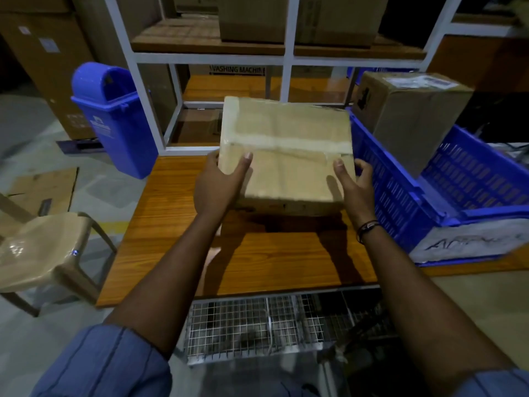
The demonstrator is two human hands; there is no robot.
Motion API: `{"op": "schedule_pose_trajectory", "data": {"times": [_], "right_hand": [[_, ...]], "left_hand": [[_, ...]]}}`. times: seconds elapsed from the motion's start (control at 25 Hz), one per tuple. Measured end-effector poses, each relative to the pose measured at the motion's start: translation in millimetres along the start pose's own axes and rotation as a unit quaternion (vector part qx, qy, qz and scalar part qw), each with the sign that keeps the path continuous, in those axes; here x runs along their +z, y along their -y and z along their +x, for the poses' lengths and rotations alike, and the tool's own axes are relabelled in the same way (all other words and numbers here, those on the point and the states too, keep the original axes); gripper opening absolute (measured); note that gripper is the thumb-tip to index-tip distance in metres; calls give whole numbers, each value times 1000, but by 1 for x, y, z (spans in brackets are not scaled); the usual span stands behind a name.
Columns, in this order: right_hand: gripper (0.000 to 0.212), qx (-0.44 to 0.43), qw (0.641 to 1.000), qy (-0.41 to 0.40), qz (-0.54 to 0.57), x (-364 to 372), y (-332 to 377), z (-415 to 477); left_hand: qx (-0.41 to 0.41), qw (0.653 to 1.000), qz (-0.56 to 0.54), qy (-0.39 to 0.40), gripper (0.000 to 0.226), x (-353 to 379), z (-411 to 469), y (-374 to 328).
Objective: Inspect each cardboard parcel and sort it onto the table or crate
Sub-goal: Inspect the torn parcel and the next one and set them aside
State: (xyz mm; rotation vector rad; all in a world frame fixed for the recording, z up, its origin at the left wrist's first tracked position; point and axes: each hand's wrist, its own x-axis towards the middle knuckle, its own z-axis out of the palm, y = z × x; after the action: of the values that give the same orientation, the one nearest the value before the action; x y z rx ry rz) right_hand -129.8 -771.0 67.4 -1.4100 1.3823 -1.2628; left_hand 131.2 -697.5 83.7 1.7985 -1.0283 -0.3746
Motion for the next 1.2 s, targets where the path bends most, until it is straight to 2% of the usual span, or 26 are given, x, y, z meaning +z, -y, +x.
{"op": "schedule_pose_trajectory", "data": {"times": [0.12,0.28,0.36,0.44,0.64,0.8,0.96,1.04,1.12,1.2], "right_hand": [[68,-53,998,27,-14,-16,11,8],[80,-103,986,91,-99,-29,16,22],[85,-125,975,108,-151,-28,18,27],[79,-144,968,102,-179,-25,18,29],[71,-148,970,78,-179,-19,18,27],[56,-142,965,77,-208,-16,17,18],[43,-167,959,87,-213,-7,8,-3],[36,-213,941,127,-229,6,3,-19],[31,-259,914,190,-248,23,-2,-33],[28,-279,904,210,-247,35,-2,-38]], "left_hand": [[49,995,-71,45,72,-19,7,-14],[61,993,-49,93,80,-15,7,-15],[37,995,-41,82,88,-8,0,-8],[22,997,-47,51,93,-2,-8,1],[9,999,-41,2,96,4,-10,6],[22,1000,-14,-11,111,2,-7,7],[52,991,100,69,88,3,0,15],[69,970,167,165,78,10,-7,10],[94,935,222,261,88,25,-22,3],[108,922,266,261,100,43,-38,-2]]}}
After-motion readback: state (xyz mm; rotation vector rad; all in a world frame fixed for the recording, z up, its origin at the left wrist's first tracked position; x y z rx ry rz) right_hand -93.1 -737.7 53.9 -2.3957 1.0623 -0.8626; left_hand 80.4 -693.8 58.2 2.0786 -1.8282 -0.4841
